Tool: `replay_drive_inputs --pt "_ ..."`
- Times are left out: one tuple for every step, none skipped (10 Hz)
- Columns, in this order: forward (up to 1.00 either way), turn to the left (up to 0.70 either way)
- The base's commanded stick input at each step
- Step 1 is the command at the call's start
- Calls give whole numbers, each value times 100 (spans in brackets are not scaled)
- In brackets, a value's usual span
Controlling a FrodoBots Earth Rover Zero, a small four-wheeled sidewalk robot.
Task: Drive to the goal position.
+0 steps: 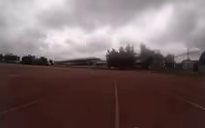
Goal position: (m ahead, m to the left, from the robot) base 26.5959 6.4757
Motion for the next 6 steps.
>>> replay_drive_inputs --pt "70 0" --pt "70 0" --pt "70 0" --pt "70 0" --pt "70 0" --pt "70 0"
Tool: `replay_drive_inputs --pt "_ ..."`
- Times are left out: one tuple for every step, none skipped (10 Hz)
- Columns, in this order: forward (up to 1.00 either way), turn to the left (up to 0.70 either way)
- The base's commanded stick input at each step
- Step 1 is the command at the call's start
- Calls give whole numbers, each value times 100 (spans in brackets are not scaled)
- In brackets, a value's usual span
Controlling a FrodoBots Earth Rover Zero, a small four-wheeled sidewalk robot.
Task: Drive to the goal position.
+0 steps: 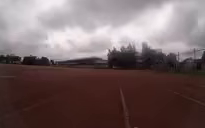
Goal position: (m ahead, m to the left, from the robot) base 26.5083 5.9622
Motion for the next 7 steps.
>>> replay_drive_inputs --pt "70 0" --pt "70 0" --pt "70 0" --pt "70 0" --pt "70 0" --pt "70 0" --pt "70 0"
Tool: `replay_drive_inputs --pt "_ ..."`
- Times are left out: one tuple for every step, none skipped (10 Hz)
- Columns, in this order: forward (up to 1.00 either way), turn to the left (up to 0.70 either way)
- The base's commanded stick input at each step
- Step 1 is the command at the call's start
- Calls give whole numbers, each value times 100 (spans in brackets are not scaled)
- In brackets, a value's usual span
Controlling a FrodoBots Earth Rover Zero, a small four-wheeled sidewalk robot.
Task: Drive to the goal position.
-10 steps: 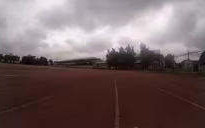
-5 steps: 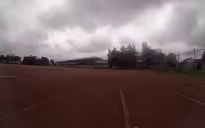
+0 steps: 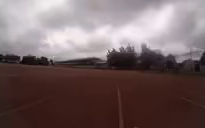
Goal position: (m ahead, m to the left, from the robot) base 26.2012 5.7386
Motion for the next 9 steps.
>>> replay_drive_inputs --pt "70 0" --pt "70 0" --pt "70 0" --pt "70 0" --pt "70 0" --pt "70 0" --pt "70 0" --pt "70 0" --pt "70 0"
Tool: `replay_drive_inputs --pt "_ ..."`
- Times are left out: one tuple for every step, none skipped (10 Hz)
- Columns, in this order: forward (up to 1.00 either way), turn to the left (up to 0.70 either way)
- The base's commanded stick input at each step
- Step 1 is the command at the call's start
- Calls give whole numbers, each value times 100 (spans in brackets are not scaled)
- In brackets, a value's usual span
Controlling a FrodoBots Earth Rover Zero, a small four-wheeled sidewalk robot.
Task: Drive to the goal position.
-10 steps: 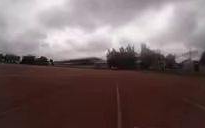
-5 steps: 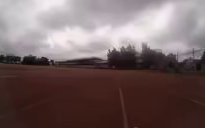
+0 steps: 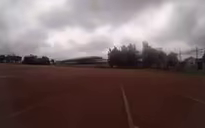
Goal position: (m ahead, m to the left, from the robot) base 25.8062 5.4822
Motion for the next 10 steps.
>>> replay_drive_inputs --pt "70 0" --pt "70 0" --pt "70 0" --pt "70 0" --pt "70 0" --pt "70 0" --pt "70 0" --pt "70 0" --pt "70 0" --pt "70 0"
